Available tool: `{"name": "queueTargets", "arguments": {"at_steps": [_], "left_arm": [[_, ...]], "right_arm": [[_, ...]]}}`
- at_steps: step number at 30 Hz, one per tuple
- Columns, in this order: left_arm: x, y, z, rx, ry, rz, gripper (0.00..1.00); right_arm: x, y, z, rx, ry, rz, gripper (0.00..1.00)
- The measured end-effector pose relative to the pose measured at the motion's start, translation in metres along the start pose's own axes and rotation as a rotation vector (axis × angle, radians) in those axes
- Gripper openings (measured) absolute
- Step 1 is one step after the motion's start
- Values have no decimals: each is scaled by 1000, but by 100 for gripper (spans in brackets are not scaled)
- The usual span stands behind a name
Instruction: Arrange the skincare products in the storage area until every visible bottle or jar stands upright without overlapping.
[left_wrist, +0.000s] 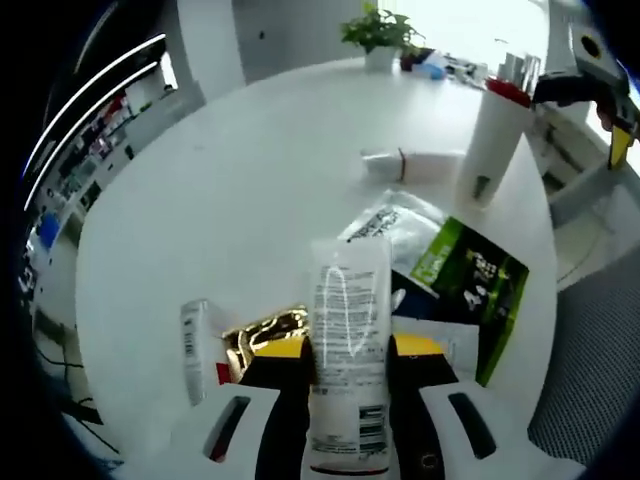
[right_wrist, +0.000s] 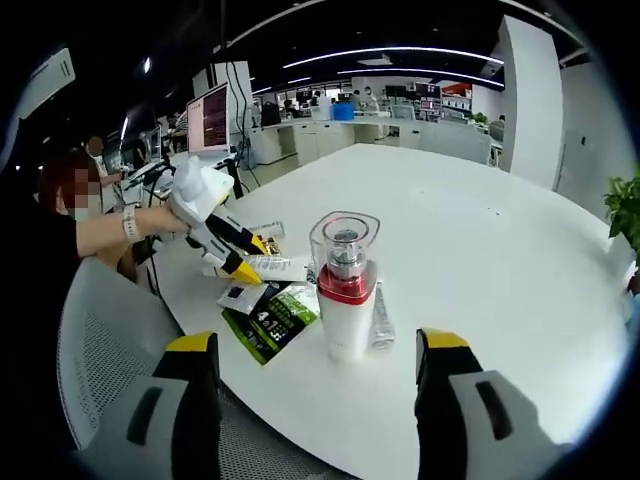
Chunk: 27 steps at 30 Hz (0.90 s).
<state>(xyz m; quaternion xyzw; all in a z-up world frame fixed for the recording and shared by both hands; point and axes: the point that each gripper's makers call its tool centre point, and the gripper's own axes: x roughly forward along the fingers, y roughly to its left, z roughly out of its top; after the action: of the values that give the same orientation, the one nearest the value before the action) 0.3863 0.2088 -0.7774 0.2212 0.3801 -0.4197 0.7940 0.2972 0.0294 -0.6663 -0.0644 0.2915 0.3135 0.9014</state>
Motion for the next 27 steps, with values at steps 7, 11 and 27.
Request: {"name": "queueTargets", "arguments": {"at_steps": [7, 11, 27], "left_arm": [[-4, 2, 3, -18, -41, 16, 23], [-9, 2, 4, -54, -63, 5, 21], [-43, -2, 16, -55, -143, 26, 21]], "right_arm": [[0, 5, -6, 0, 17, 8, 79], [0, 6, -7, 5, 14, 5, 78], [5, 23, -4, 27, 4, 51, 75]]}}
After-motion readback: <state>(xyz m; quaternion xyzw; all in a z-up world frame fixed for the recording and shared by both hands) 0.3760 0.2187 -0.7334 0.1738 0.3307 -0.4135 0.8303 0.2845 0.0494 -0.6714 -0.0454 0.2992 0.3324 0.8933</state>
